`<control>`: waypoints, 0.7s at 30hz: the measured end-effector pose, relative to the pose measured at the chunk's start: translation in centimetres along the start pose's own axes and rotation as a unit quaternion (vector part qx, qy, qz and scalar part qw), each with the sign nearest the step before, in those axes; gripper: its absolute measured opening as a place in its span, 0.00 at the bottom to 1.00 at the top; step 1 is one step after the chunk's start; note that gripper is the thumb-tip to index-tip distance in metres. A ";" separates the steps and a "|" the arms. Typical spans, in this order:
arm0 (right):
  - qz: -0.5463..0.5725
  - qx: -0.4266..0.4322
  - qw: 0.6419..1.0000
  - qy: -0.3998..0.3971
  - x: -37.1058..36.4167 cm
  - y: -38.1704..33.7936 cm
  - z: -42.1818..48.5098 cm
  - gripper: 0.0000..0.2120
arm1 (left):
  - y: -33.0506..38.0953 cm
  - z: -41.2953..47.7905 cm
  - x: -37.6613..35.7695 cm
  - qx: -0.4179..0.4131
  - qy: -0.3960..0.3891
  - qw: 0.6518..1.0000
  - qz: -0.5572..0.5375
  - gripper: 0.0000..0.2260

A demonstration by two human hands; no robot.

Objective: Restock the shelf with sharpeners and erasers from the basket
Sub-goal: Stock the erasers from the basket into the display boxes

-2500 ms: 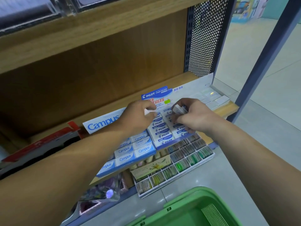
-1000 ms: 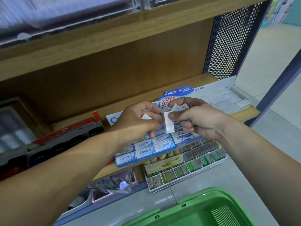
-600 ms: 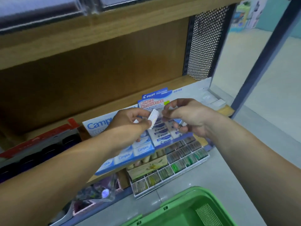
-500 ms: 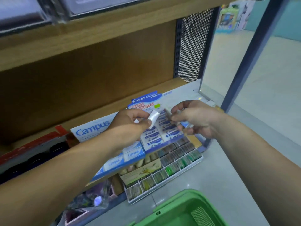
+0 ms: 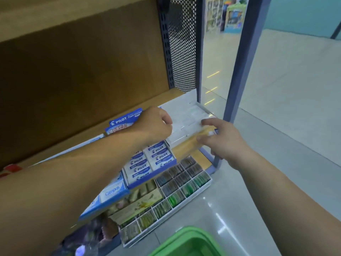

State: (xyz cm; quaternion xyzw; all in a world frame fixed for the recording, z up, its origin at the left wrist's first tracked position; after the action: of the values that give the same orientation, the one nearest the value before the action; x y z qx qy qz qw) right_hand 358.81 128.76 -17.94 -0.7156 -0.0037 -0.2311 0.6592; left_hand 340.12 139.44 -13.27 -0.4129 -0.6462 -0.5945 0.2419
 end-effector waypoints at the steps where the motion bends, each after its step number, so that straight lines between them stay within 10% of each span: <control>1: 0.002 0.006 1.000 -0.011 -0.5 0.0 0.1 0.19 | -0.1 0.2 0.2 -0.003 0.006 1.000 -0.005 0.02; 21: -0.077 0.079 0.993 -0.048 -3.4 -0.1 1.1 0.22 | -0.5 -1.4 -1.2 -0.068 -0.040 0.995 0.062 0.12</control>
State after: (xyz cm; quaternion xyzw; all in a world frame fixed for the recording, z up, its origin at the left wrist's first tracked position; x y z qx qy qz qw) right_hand 356.07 130.84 -19.05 -0.6691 -0.1083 -0.2457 0.6929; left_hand 340.15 137.76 -14.24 -0.4905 -0.5868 -0.6041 0.2239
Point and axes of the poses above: each hand's wrist, its own z-axis towards the middle knuckle, its own x-axis out of the back of the hand, y = z × x, the point moved 10 cm from there along z, towards the middle knuckle, and after that the axes turned 11 degrees about x, right-handed, at the moved point
